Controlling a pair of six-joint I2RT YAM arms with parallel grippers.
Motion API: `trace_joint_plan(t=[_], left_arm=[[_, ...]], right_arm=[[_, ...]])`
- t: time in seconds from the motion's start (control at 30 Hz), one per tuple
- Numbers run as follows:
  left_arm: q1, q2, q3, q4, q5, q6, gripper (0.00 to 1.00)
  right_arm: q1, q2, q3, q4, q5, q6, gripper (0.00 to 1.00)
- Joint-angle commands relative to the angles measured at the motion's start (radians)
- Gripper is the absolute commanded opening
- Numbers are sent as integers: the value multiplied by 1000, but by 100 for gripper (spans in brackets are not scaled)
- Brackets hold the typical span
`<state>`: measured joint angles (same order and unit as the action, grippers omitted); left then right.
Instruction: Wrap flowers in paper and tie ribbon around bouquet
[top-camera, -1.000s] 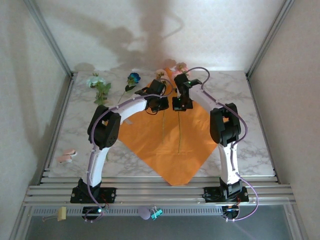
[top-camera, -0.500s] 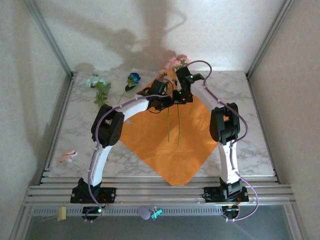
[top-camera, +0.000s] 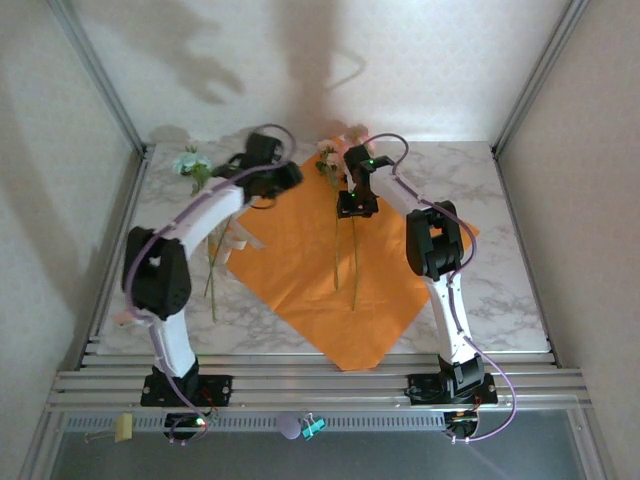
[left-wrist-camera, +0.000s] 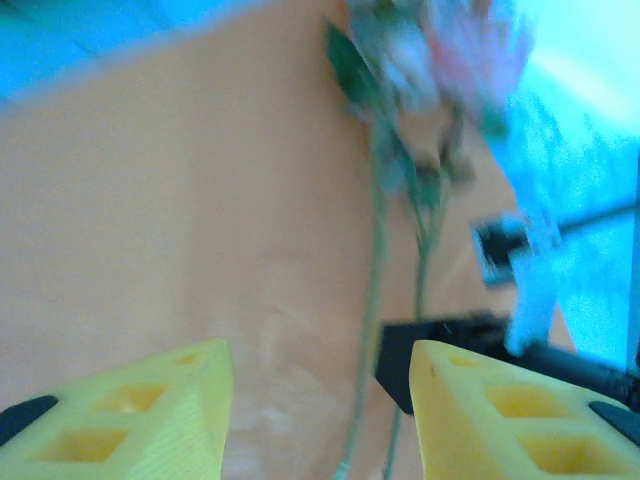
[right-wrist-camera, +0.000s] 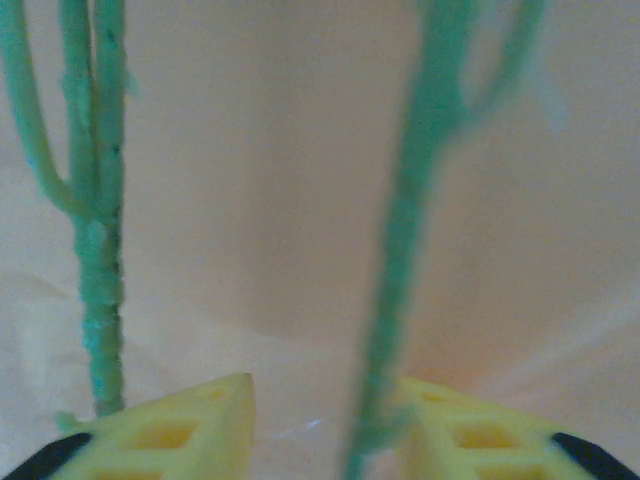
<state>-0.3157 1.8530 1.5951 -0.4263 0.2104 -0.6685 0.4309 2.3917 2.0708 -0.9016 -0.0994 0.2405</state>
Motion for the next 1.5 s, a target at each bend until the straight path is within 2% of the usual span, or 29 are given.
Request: trace_joint_plan(t=[0.0, 0.07, 0.17, 0.37, 0.6, 0.77, 0.97, 1.23, 1.47], left_arm=[[130, 1, -62, -108, -71, 168, 45], [168, 12, -64, -137, -134, 251, 46], [227, 38, -86, -163, -164, 288, 46], [318, 87, -122, -107, -126, 338, 31], [338, 226, -35, -109, -199, 392, 27], [351, 261, -28, -79, -221, 410, 30], [358, 294, 23, -99, -294, 435, 31], [368, 210, 11, -72, -247, 421, 31], [381, 302, 51, -94, -220, 444, 30]], right_arm=[[6, -98, 46, 3, 32, 11, 49], [11, -170, 40, -11, 45, 20, 55], [18, -281, 5, -24, 57, 60, 58], [94, -506, -181, -19, 18, 113, 53], [169, -661, -365, 10, -77, 198, 50], [183, -703, -383, 47, -187, 266, 50], [193, -714, -365, 50, -203, 301, 49], [215, -709, -377, 38, -192, 299, 49], [220, -699, -368, 36, -196, 301, 49]])
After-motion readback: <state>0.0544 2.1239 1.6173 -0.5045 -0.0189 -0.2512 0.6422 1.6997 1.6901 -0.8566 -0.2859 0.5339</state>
